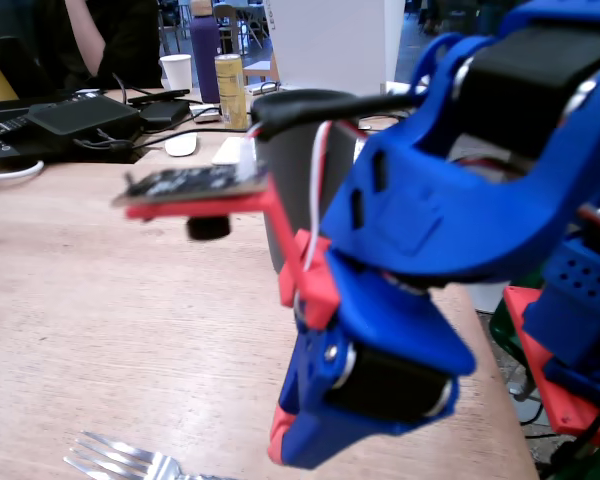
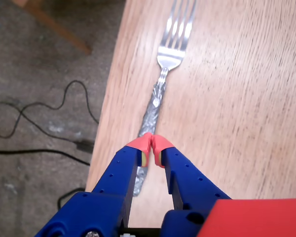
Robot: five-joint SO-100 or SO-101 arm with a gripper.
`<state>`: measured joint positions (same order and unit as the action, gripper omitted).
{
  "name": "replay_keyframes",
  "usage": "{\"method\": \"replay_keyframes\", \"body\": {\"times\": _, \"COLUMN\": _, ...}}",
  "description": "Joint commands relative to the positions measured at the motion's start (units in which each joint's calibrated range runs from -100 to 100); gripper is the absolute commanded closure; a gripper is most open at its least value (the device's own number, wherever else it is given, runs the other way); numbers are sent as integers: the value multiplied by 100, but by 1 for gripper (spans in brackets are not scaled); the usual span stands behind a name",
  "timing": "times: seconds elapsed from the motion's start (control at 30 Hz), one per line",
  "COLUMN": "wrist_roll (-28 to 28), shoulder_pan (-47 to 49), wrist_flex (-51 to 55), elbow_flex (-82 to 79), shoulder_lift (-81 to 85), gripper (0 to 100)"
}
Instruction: Grab the fork and place it in gray glass
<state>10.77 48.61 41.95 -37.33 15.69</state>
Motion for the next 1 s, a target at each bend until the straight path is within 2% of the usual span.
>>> {"method": "replay_keyframes", "body": {"times": 0.0, "wrist_roll": 112, "shoulder_pan": 12, "wrist_flex": -40, "elbow_flex": 802, "shoulder_lift": -566, "gripper": 100}}
{"method": "replay_keyframes", "body": {"times": 0.37, "wrist_roll": 112, "shoulder_pan": -5, "wrist_flex": -16, "elbow_flex": 1161, "shoulder_lift": -1518, "gripper": 100}}
{"method": "replay_keyframes", "body": {"times": 0.63, "wrist_roll": 137, "shoulder_pan": 46, "wrist_flex": 9, "elbow_flex": 1161, "shoulder_lift": -1535, "gripper": 100}}
{"method": "replay_keyframes", "body": {"times": 0.67, "wrist_roll": 122, "shoulder_pan": 62, "wrist_flex": 9, "elbow_flex": 1161, "shoulder_lift": -1535, "gripper": 97}}
{"method": "replay_keyframes", "body": {"times": 0.77, "wrist_roll": 122, "shoulder_pan": 62, "wrist_flex": 17, "elbow_flex": 1161, "shoulder_lift": -1527, "gripper": 77}}
{"method": "replay_keyframes", "body": {"times": 0.8, "wrist_roll": 142, "shoulder_pan": 113, "wrist_flex": 17, "elbow_flex": 1161, "shoulder_lift": -1527, "gripper": 73}}
{"method": "replay_keyframes", "body": {"times": 0.97, "wrist_roll": 322, "shoulder_pan": 502, "wrist_flex": -90, "elbow_flex": 1161, "shoulder_lift": -1544, "gripper": 72}}
